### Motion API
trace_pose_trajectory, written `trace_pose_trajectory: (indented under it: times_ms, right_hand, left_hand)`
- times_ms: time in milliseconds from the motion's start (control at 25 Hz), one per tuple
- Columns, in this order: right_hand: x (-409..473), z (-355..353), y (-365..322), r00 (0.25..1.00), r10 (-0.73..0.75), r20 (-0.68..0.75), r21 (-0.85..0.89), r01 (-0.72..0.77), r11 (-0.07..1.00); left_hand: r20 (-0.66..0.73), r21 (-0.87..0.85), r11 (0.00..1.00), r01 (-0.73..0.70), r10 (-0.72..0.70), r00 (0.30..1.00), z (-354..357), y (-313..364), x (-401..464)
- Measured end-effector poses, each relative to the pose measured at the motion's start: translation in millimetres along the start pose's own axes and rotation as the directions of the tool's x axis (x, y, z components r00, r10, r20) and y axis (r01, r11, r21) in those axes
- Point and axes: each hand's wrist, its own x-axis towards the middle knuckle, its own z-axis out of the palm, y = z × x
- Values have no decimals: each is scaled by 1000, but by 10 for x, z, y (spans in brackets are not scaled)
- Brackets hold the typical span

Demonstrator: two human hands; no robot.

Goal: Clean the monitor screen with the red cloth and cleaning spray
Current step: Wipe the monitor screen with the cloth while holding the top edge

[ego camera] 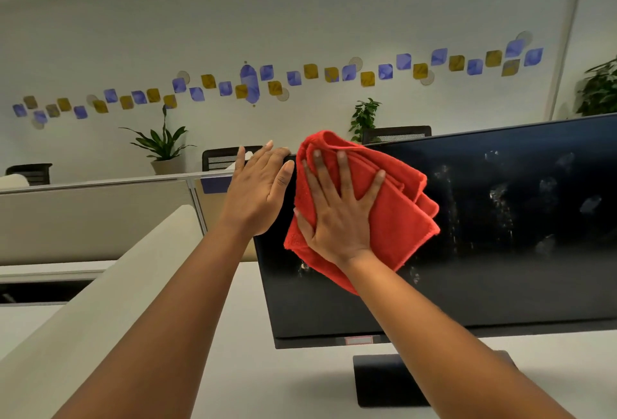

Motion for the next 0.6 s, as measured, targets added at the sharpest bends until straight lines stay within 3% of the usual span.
trace_pose_trajectory:
  times_ms: [120, 240, 440, 600]
  right_hand:
    - [-197, 57, -40, 991, -120, 54, -37, 122, 992]
    - [-374, 51, 122, 980, -186, 67, -69, 190, 979]
    - [-171, -5, 87, 1000, -27, 9, -24, 27, 999]
    - [63, 29, -254, 996, -79, 29, -1, 79, 997]
  left_hand:
    - [48, -18, 999, -49, 50, 998, -78, -53, 26]
    - [50, -59, 998, -8, 11, 999, -191, -135, 78]
    - [51, -128, 992, 14, -7, 999, -252, -105, 101]
    - [51, -159, 986, 44, -36, 998, -276, -102, 74]
